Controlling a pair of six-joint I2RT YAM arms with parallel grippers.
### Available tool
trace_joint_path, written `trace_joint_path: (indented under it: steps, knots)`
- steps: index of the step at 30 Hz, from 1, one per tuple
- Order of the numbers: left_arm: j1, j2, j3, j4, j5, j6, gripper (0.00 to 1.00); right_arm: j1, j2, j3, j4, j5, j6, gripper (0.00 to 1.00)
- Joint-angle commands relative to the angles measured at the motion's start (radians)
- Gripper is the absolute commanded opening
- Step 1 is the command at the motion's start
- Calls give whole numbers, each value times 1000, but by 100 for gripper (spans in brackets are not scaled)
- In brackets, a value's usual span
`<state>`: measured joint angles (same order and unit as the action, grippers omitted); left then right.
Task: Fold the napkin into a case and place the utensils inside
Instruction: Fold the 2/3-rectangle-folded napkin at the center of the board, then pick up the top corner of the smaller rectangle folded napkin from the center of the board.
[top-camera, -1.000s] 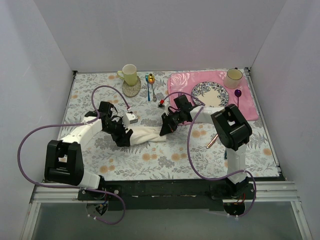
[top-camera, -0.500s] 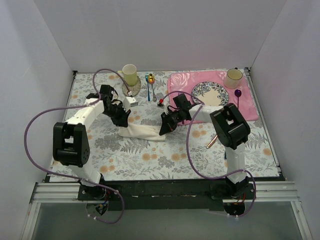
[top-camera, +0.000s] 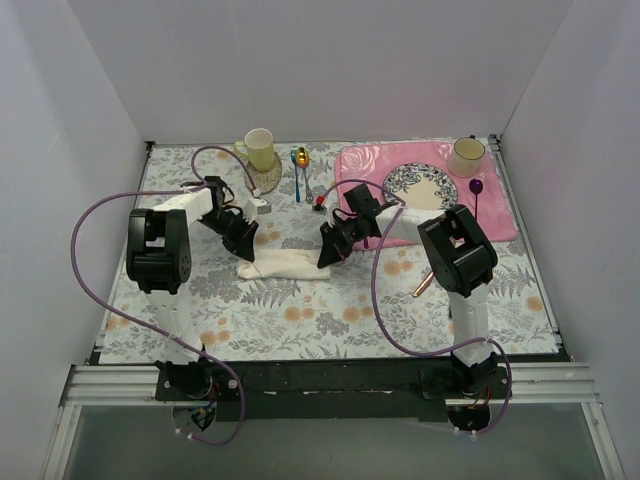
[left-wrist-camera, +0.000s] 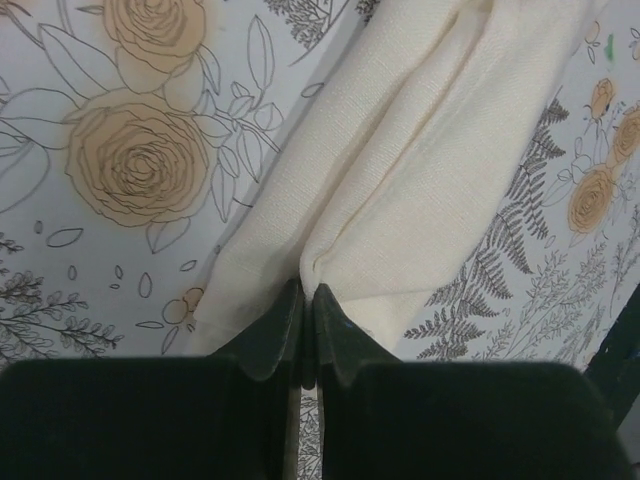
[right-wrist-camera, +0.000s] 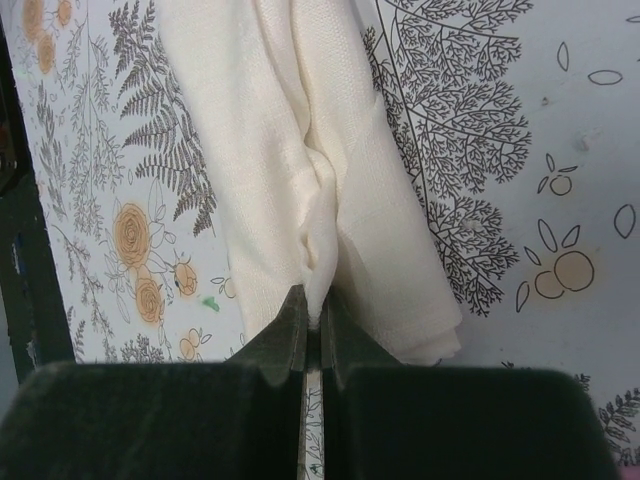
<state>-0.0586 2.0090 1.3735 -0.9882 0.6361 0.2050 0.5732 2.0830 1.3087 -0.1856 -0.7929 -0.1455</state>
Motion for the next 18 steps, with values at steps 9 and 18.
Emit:
trace_joint_path:
  steps: [9, 18]
  knots:
    - [-33, -240, -342, -78, 85, 8, 0, -7, 19, 11, -153, 135, -206, 1]
    - [-5, -368, -418, 11, 134, -139, 8, 10, 26, 44, -216, 146, -292, 1]
